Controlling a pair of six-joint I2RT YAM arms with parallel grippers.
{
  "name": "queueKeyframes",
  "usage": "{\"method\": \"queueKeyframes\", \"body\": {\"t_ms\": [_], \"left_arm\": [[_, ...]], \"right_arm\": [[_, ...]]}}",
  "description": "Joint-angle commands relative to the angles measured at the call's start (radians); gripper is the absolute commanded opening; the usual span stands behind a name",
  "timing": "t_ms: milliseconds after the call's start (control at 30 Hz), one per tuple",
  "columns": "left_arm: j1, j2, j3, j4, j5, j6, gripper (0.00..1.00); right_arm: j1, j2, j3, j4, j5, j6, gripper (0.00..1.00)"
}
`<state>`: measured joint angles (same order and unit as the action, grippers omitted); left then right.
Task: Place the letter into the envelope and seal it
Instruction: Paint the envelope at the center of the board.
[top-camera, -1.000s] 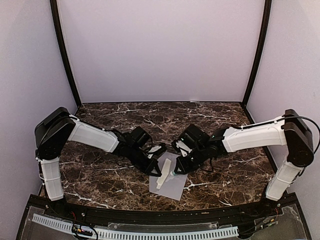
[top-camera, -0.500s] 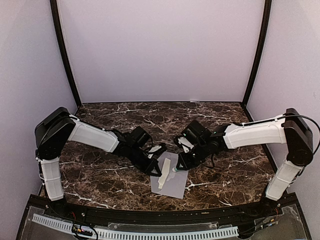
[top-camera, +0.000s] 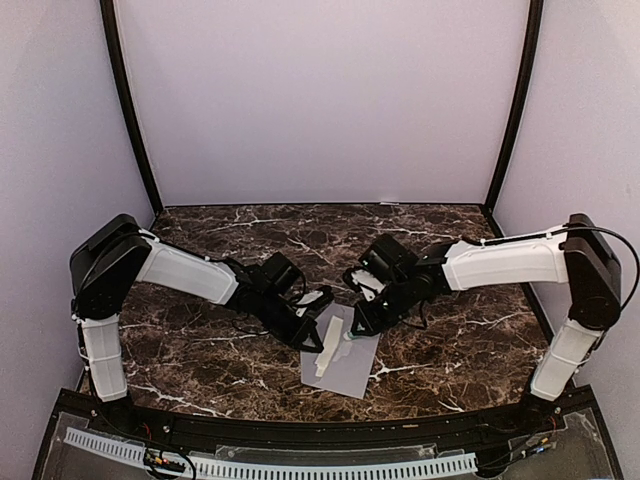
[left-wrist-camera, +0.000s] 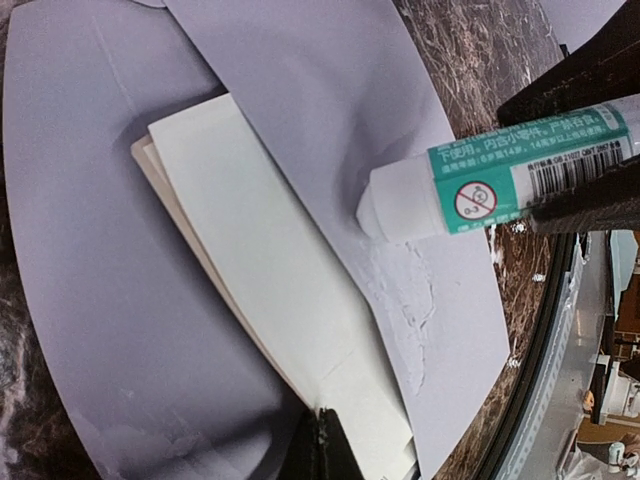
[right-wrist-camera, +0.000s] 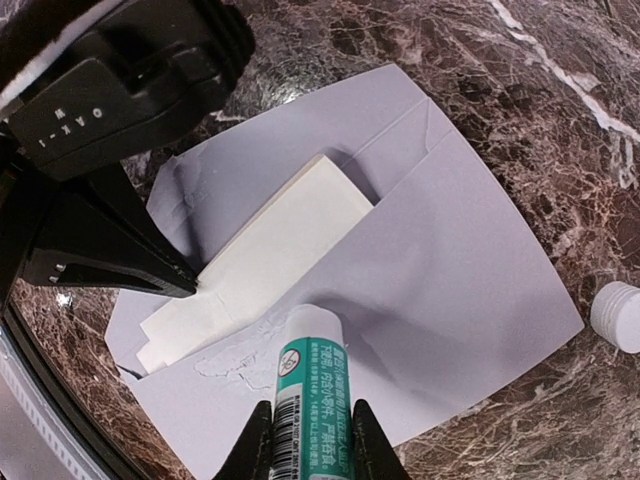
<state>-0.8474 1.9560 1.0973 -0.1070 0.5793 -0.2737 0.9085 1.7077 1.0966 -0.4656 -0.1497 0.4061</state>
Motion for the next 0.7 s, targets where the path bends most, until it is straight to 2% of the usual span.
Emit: {"method": "queueKeyframes", "body": {"t_ms": [0, 333, 667], "left_arm": [[-0.007, 0.011, 0.021, -0.037, -0.022, 0.001, 0.00], [-0.007, 0.011, 0.025, -0.038, -0.021, 0.000, 0.00], [-0.006, 0.011, 0.024, -0.032, -0.023, -0.008, 0.00]], "right_arm": [[-0.003, 0.036, 0.063, -0.077, 0.008, -0.058, 0.00], [0.056, 0.122, 0.141, -0.201, 0.089, -0.107, 0.00], [0.108, 0.128, 0.162, -0.255, 0.025, -0.110, 0.00]]}}
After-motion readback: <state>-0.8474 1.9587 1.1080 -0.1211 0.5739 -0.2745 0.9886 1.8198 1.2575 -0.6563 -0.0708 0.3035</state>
